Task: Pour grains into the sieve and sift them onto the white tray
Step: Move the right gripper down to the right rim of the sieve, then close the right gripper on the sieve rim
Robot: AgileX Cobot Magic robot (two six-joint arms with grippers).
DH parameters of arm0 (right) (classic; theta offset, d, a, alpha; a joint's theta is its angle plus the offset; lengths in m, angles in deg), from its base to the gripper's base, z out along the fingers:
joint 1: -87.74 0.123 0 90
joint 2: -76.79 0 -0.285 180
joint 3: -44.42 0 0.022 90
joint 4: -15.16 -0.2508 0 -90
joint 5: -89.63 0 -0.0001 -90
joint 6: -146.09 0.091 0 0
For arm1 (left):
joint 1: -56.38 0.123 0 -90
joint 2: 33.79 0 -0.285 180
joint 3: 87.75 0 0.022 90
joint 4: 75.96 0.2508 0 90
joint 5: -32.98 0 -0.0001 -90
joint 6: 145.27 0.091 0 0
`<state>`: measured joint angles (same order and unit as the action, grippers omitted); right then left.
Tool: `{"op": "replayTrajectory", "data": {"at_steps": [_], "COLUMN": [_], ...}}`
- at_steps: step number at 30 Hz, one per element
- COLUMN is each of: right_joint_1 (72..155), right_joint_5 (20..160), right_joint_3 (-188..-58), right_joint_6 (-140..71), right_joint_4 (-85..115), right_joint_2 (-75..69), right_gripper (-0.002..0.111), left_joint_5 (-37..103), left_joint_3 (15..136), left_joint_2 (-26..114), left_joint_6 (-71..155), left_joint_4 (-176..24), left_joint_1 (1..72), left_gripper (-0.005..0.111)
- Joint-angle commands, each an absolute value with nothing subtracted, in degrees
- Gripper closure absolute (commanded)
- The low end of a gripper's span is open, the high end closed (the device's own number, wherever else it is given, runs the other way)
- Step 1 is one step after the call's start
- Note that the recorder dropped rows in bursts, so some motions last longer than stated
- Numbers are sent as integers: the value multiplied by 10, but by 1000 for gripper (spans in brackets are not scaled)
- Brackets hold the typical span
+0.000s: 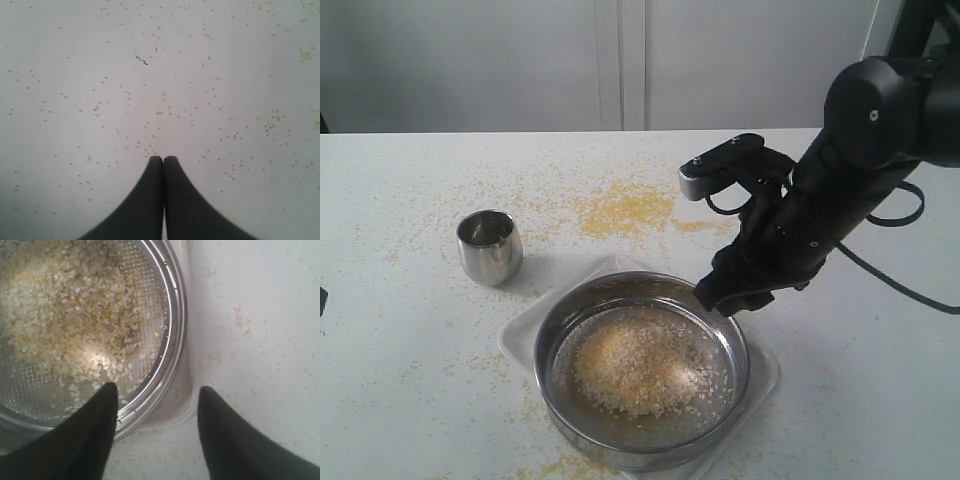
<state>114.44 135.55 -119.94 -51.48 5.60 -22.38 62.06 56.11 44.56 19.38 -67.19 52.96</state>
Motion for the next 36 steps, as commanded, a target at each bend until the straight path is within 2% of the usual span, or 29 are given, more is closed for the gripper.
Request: {"op": "replayTrajectory", "data": {"at_steps": [1, 7, 11, 26, 33, 36], "right_joint_1": [1146, 1146, 1146, 1146, 1146, 1146], "right_joint_5": [1334, 1287, 1263, 1191, 1180, 1175], "right_joint_3": [-1206, -1206, -1206, -1206, -1206, -1206], "right_joint_6": [-521, -521, -521, -518, -518, -518], "right_joint_4": [33, 31, 31, 33, 34, 34], "right_joint_2": [-246, -290, -314, -366, -375, -385], "right_gripper": [48, 48, 53, 53, 64, 65], "left_joint_5": [625, 625, 625, 625, 625, 625], "left_joint_3": [556, 556, 556, 556, 556, 556], "left_joint_2": [440, 440, 440, 440, 440, 440], "left_joint_6": [196, 196, 196, 196, 196, 196], "left_joint_4": [-676, -676, -676, -676, -676, -676], "left_joint_1": [531, 531, 531, 531, 531, 531], "left_gripper": [106, 106, 106, 106, 106, 106]}}
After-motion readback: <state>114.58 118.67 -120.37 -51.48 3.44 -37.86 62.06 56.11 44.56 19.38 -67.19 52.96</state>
